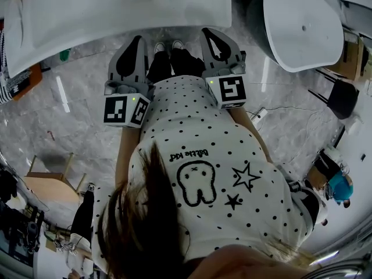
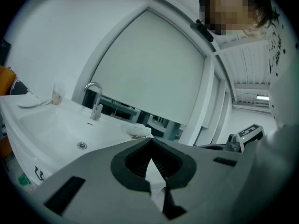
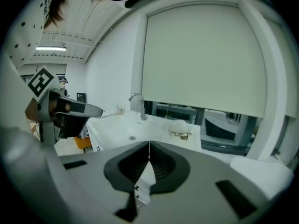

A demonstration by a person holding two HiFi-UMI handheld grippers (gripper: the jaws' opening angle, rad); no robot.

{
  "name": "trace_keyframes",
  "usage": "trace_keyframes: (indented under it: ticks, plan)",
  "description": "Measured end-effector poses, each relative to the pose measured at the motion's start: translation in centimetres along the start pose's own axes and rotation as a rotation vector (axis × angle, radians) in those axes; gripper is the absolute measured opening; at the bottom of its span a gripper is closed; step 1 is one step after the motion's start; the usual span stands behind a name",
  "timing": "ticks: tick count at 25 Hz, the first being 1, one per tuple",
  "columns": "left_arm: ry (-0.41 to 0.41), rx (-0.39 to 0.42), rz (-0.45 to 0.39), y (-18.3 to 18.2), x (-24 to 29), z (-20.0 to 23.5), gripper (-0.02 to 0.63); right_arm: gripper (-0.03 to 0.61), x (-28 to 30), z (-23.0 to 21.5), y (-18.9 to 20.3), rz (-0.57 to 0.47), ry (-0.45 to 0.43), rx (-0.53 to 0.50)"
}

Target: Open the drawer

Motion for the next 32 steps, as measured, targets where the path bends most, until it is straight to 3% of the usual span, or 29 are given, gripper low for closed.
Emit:
trace_keyframes:
  ticks: [20,32]
  plan:
    - [-0.038,0.033,-0.045,-0.2,-0.4,-0.6,0.005,0.015,-0.2,-0.7,-0.3,-0.047,-0.009,-0.023]
    - [-0.069,0.058,-0.074,1.4,-0.2,-3.1,0.005,0.015,-1.9,-3.1,0.2,-0.095,-0.015,-0.057]
Point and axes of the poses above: the fingertips, and each gripper's own axes: x forward along the fingers, z to its left, y out of its underside, the point moved 5 cm from there along -x, backward along the fingers, and after that the axes turned 3 degrees about -z, right-handed, at the moved point
